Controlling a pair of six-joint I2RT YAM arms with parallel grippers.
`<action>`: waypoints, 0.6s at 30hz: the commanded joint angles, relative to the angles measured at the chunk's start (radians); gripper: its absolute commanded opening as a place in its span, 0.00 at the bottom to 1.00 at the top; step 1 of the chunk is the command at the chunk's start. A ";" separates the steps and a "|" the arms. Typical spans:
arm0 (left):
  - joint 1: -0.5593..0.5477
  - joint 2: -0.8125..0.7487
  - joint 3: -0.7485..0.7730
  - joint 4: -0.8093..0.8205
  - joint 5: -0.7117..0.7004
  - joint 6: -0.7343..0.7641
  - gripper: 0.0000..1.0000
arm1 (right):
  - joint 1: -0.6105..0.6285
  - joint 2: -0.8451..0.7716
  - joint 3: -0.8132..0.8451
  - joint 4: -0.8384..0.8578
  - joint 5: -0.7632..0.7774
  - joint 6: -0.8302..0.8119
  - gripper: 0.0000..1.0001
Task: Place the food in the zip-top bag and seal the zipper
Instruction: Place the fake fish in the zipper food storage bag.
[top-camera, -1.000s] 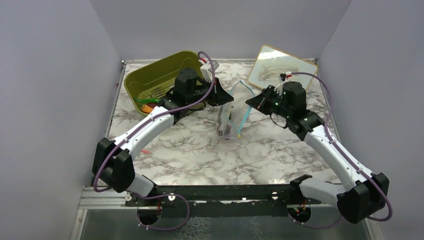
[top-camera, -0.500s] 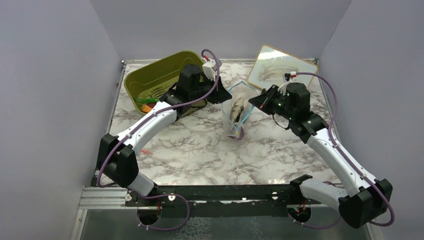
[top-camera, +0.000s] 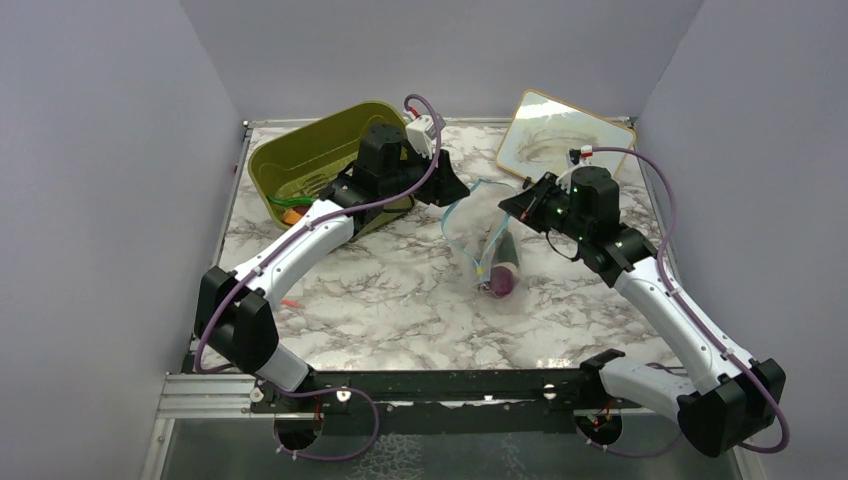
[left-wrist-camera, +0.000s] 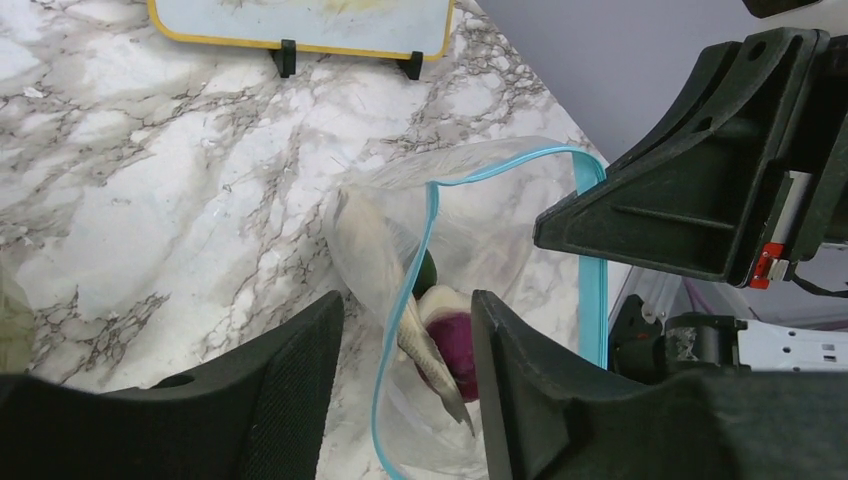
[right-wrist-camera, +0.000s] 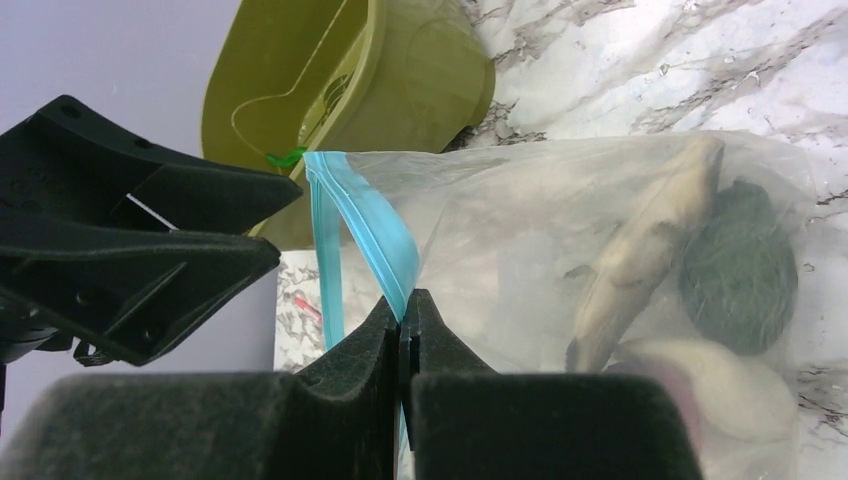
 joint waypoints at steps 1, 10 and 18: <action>-0.003 -0.015 0.026 -0.018 -0.036 0.028 0.57 | -0.005 -0.027 0.012 0.027 0.027 -0.014 0.01; 0.003 -0.029 0.119 -0.132 -0.173 0.123 0.98 | -0.005 -0.041 -0.020 0.046 0.055 -0.040 0.01; 0.034 0.002 0.168 -0.201 -0.333 0.202 1.00 | -0.005 -0.034 -0.074 0.095 -0.017 -0.106 0.01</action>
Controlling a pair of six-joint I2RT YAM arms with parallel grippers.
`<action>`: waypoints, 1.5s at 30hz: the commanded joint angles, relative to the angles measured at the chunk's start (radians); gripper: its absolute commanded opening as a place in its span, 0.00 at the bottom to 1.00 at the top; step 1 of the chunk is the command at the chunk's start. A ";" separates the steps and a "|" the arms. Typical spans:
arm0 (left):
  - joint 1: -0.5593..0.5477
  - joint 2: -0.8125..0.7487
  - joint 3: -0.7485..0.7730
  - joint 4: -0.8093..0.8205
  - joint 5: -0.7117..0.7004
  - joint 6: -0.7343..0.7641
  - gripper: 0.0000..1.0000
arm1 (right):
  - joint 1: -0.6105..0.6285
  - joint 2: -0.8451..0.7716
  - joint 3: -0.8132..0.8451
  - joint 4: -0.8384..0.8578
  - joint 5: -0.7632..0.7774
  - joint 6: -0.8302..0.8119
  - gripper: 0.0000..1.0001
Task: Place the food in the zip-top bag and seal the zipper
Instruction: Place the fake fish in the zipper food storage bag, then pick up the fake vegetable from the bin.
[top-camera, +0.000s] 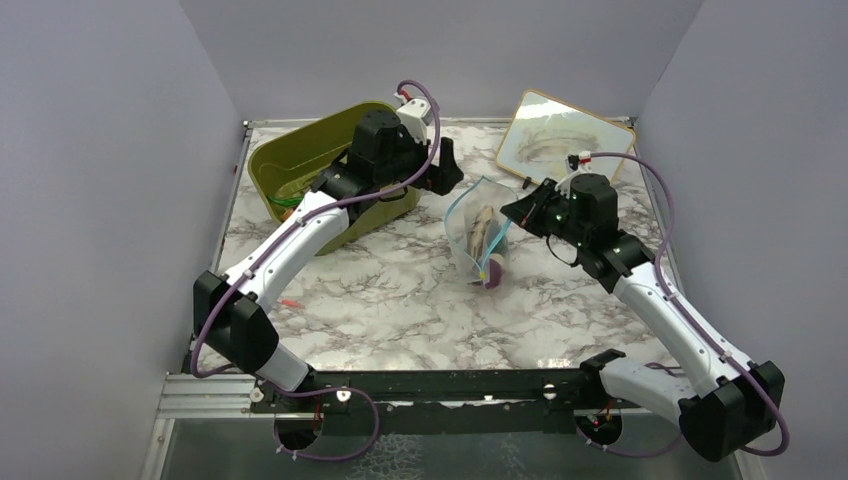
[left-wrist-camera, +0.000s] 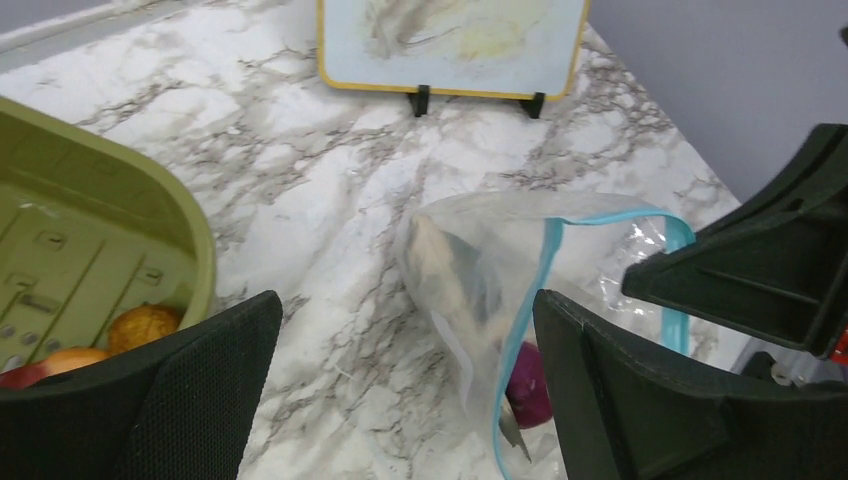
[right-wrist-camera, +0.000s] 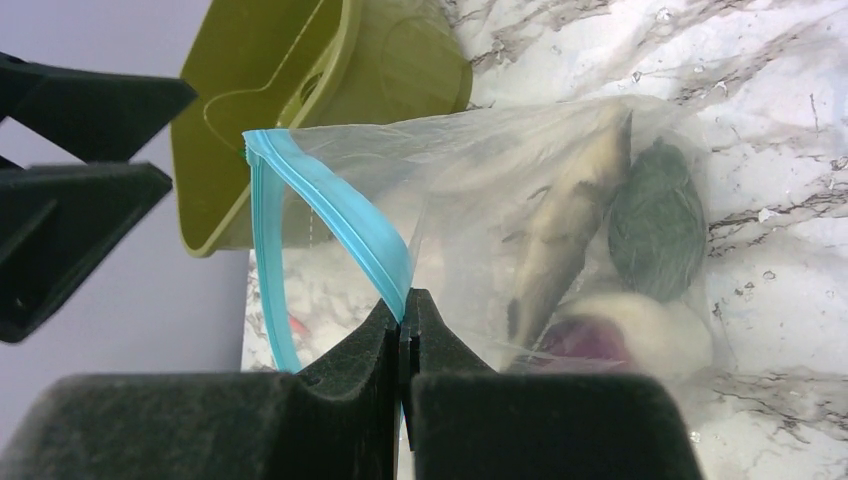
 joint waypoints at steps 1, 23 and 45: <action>0.027 0.010 0.050 -0.065 -0.141 0.073 1.00 | -0.005 -0.015 -0.023 0.063 -0.039 -0.069 0.01; 0.207 0.159 0.080 -0.129 -0.633 0.144 0.94 | -0.005 -0.111 -0.133 0.087 -0.093 -0.195 0.01; 0.326 0.443 0.174 -0.110 -0.834 0.173 0.84 | -0.005 0.005 -0.089 0.050 -0.100 -0.264 0.01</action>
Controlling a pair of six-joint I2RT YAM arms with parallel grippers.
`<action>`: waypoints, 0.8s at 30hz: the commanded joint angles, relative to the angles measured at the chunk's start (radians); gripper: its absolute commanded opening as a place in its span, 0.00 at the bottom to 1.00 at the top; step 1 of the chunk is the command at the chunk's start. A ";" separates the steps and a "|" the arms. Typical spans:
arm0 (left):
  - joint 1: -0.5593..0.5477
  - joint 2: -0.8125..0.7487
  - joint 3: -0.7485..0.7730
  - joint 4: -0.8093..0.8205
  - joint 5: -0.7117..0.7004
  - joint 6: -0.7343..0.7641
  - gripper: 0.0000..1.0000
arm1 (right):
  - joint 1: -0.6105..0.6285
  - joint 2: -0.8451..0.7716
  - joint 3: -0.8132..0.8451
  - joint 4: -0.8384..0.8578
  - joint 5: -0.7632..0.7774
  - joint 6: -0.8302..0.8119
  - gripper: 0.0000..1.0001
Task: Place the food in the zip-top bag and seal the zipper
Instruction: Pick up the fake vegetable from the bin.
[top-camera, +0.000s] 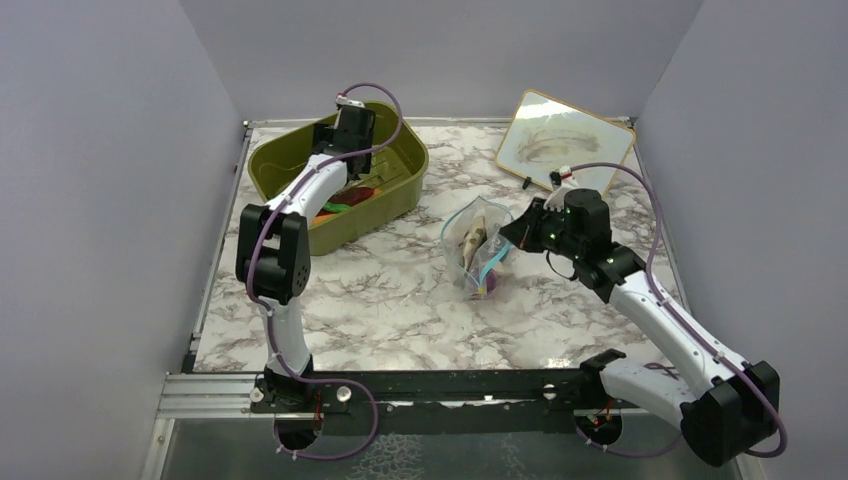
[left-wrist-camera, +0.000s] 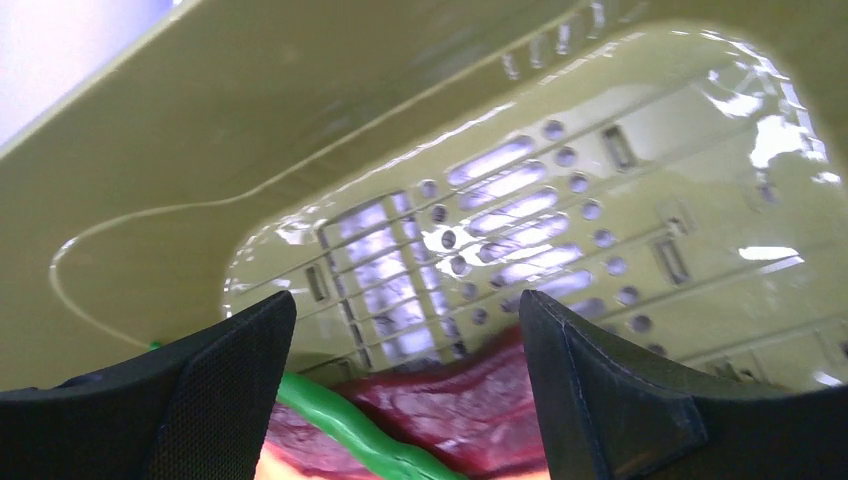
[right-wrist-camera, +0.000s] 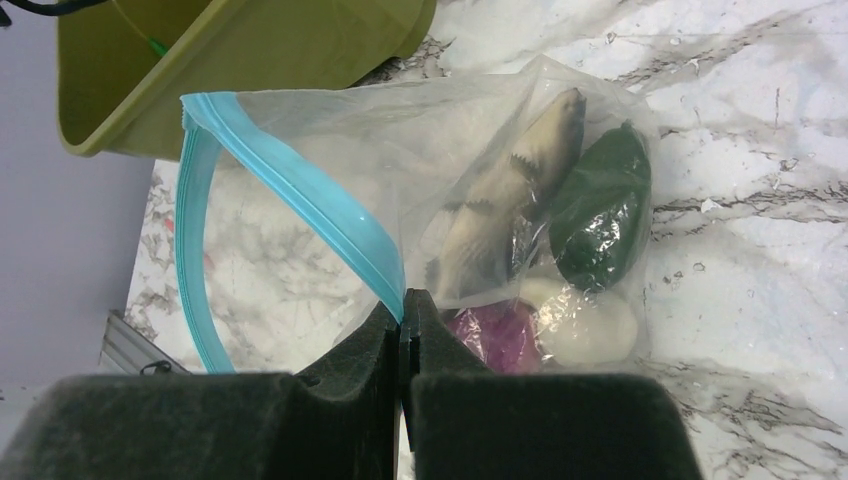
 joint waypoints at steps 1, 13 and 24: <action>0.048 0.012 0.011 0.005 -0.035 -0.006 0.83 | -0.006 0.066 0.065 0.014 -0.038 -0.029 0.01; 0.089 -0.075 -0.081 -0.094 -0.046 -0.168 0.83 | -0.005 0.088 0.077 -0.020 -0.015 -0.082 0.01; 0.128 -0.100 -0.018 -0.332 -0.052 -0.522 0.99 | -0.005 0.094 0.096 -0.039 -0.008 -0.098 0.01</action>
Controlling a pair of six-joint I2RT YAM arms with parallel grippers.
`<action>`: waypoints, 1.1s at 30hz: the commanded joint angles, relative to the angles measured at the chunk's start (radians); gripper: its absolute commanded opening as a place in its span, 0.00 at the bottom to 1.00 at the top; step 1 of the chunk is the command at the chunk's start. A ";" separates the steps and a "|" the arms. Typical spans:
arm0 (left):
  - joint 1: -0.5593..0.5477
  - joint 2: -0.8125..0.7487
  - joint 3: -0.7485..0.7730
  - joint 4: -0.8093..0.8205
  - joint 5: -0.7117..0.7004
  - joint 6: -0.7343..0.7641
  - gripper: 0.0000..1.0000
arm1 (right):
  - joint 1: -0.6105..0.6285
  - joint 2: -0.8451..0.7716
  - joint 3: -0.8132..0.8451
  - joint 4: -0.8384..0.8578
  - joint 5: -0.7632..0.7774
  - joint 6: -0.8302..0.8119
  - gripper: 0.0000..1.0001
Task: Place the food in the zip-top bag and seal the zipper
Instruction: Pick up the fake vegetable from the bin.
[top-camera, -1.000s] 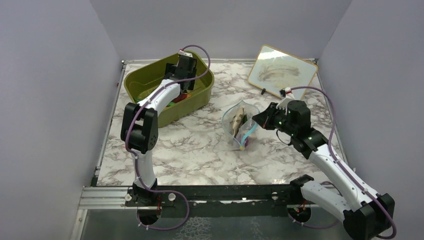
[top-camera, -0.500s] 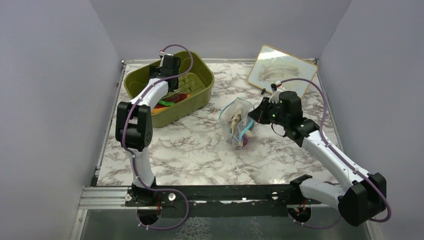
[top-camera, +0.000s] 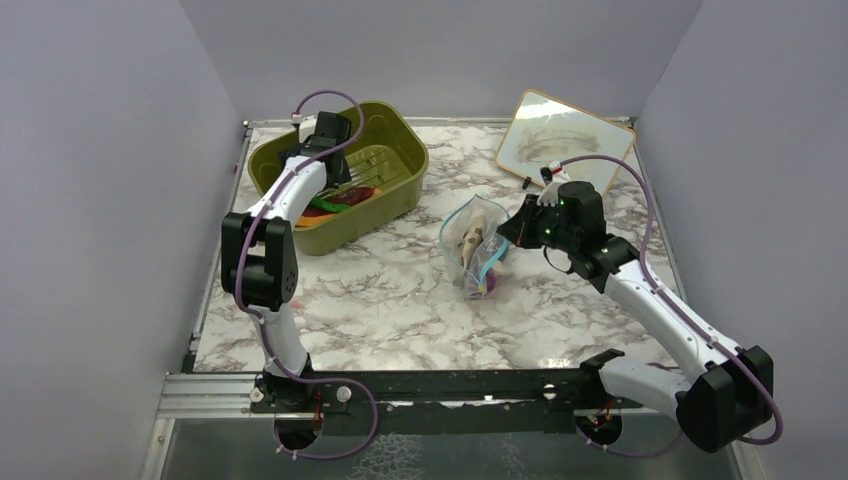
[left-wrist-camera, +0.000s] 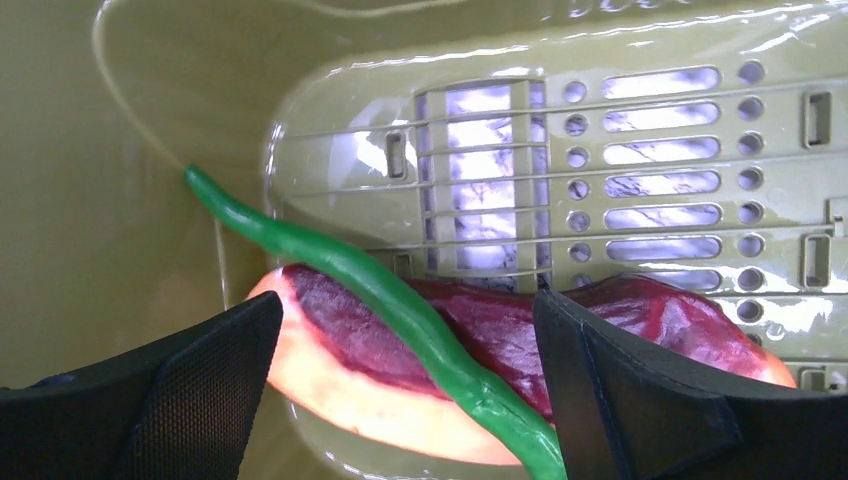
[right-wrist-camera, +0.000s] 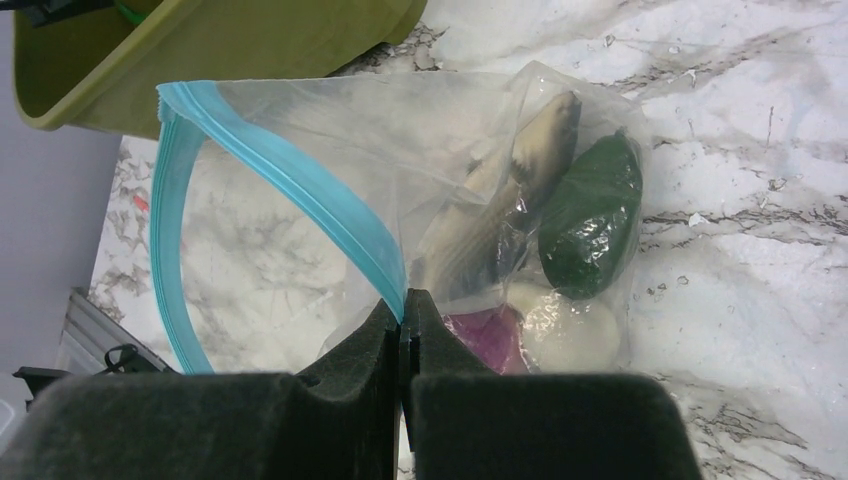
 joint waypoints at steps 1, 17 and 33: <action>0.025 -0.017 0.078 -0.142 -0.016 -0.232 0.99 | -0.005 0.005 0.035 -0.011 0.015 -0.016 0.01; 0.063 0.027 0.108 -0.316 -0.007 -0.697 0.78 | -0.006 0.002 0.041 -0.022 0.022 -0.025 0.01; 0.094 0.210 0.214 -0.338 0.040 -0.800 0.41 | -0.006 0.007 0.060 -0.044 0.043 -0.024 0.01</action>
